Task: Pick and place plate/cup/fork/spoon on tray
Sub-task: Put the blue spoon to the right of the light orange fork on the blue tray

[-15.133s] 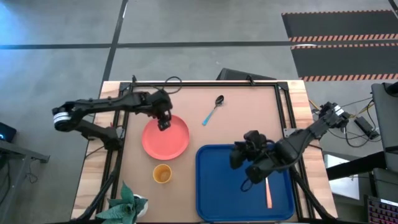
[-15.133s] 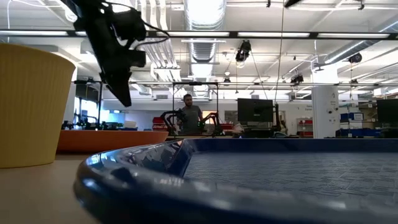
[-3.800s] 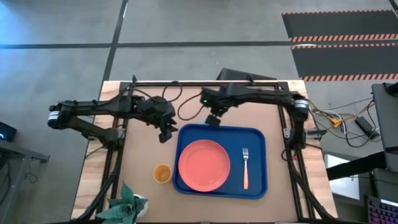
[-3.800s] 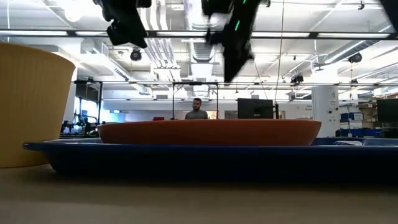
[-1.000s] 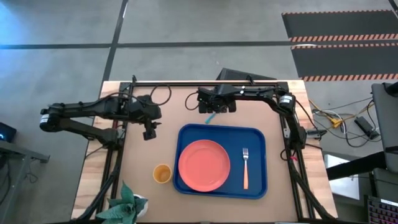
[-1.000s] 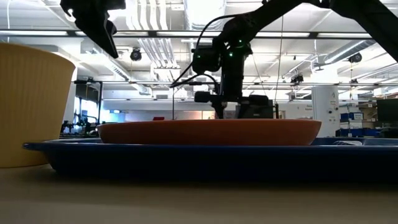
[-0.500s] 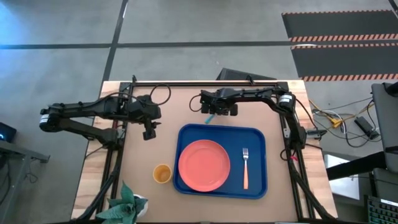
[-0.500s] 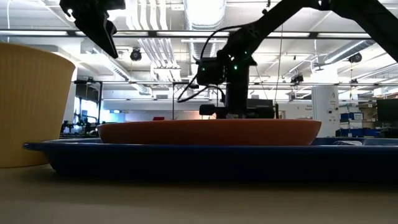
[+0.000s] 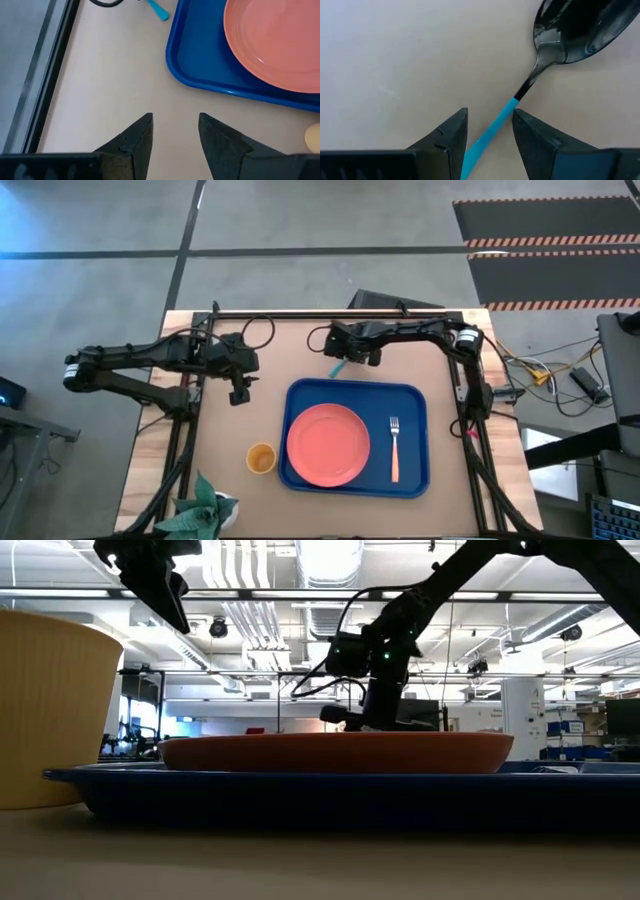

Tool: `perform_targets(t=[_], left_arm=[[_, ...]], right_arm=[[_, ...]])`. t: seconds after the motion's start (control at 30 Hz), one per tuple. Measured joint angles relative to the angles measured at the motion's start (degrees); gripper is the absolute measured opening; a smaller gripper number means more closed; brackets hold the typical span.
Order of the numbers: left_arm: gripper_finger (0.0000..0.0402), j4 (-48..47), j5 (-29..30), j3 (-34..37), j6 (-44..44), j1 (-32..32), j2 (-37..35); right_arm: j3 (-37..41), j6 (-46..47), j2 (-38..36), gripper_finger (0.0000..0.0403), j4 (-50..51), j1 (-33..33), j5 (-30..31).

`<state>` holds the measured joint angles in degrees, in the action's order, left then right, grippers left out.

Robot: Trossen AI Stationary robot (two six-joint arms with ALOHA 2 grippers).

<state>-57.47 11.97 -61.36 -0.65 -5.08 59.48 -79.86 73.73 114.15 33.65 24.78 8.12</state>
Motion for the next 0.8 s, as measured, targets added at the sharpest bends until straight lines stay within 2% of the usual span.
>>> perform_targets(t=[0.17,0.27,0.5,0.8], left_arm=[[0.0141,0.0,0.0,0.0,0.0,-0.1,0.0],[0.0141,0.0,0.0,0.0,0.0,-0.1,0.0],[0.0141,0.0,0.0,0.0,-0.1,-0.1,0.0],[0.0141,0.0,0.0,0.0,0.2,-0.1,0.0]], right_arm=[[2.7,-0.1,0.1,0.0146,-1.1,0.5,0.5],[4.2,-0.2,0.2,0.0129,-1.8,0.5,1.7],[5.5,-3.9,0.3,0.0023,-3.8,0.6,3.1],[4.2,-9.0,-1.5,0.001,-3.7,0.4,4.0]])
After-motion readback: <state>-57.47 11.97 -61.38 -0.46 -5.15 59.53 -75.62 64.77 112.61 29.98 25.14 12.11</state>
